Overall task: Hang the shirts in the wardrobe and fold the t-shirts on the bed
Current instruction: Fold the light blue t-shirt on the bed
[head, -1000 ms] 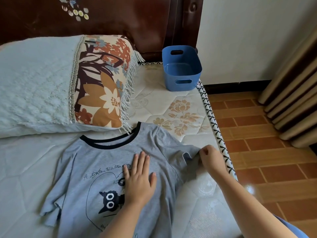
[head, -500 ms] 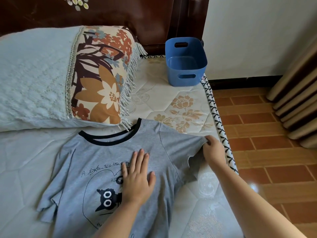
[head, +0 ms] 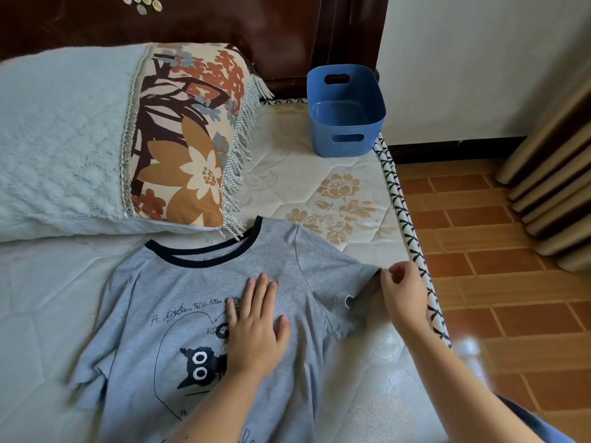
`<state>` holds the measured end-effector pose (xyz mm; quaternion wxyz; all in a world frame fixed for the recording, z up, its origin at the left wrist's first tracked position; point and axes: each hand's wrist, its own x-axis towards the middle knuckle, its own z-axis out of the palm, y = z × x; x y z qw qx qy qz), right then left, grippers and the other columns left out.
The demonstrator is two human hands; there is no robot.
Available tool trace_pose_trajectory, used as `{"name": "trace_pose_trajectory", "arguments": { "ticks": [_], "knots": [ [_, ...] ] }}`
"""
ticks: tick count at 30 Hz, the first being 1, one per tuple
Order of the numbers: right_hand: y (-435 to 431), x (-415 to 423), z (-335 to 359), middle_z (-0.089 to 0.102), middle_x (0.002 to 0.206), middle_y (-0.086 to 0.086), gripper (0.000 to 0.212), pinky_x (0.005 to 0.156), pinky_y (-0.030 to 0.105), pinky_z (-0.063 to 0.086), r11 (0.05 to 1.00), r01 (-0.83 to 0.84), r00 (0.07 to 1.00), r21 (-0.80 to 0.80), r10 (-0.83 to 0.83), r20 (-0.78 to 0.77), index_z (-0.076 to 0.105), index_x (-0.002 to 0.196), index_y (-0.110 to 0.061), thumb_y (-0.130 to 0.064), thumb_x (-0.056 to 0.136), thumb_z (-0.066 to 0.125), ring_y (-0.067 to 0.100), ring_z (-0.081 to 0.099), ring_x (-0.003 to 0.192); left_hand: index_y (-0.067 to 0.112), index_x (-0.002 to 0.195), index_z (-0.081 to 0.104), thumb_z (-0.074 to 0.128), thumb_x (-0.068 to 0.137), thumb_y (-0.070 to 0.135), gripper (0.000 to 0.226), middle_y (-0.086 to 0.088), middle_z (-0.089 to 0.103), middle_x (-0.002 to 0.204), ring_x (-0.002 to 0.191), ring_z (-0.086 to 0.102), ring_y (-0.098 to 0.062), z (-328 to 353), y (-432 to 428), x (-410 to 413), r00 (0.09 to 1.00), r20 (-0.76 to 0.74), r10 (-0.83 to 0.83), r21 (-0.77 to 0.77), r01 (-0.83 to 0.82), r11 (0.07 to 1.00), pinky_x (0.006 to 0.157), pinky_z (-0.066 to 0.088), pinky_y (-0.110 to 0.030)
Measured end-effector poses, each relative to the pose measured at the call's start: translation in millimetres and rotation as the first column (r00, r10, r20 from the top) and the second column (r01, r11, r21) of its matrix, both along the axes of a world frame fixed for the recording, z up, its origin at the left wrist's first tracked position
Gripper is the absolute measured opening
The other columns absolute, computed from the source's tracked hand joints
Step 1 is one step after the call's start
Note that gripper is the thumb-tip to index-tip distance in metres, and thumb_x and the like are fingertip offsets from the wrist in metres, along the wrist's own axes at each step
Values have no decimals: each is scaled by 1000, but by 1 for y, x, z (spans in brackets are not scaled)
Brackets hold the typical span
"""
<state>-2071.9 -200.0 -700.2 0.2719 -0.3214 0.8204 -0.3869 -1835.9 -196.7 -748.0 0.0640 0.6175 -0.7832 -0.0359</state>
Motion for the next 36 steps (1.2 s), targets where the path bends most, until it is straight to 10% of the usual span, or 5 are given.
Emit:
{"name": "trace_pose_trajectory", "arguments": {
  "ticks": [9,14,20,26,36],
  "knots": [
    [21,41,-10,52,95,-3,36,75,25,45,919,-375,904,125,392,-169,67,87,-14,-49,80,66,14,50,90,12,132,53,37,80,39,61,-5,45,144,136,27,-18,2,0,1,1000,6,-8,19,8,1000,99,32,-61],
    [25,38,-11,50,90,2,22,65,26,35,904,-391,878,175,423,-225,61,75,-7,-26,87,65,24,52,90,12,134,51,35,81,42,63,-5,43,145,136,36,-23,4,2,2,1000,-9,-21,60,21,998,100,30,-61],
    [33,27,-10,54,91,8,12,67,29,39,948,-249,941,198,285,-181,65,88,-11,-21,89,58,28,55,85,23,141,-10,-6,73,55,75,8,-16,149,139,-20,-11,9,8,4,999,-47,-14,122,20,992,112,-16,-41],
    [61,77,13,56,106,13,18,80,36,44,909,-413,872,50,411,-268,62,102,-2,-10,86,59,30,54,97,2,123,60,31,82,29,57,-13,49,139,130,44,-30,17,47,31,967,-250,-50,92,75,993,103,35,-56],
    [51,191,33,57,109,5,23,68,18,35,652,-752,646,94,758,-90,60,112,-9,-12,90,52,11,49,82,-2,95,69,32,76,18,46,-18,65,109,93,64,-37,36,63,158,927,-313,208,-43,-233,972,80,54,-41]
  ]
}}
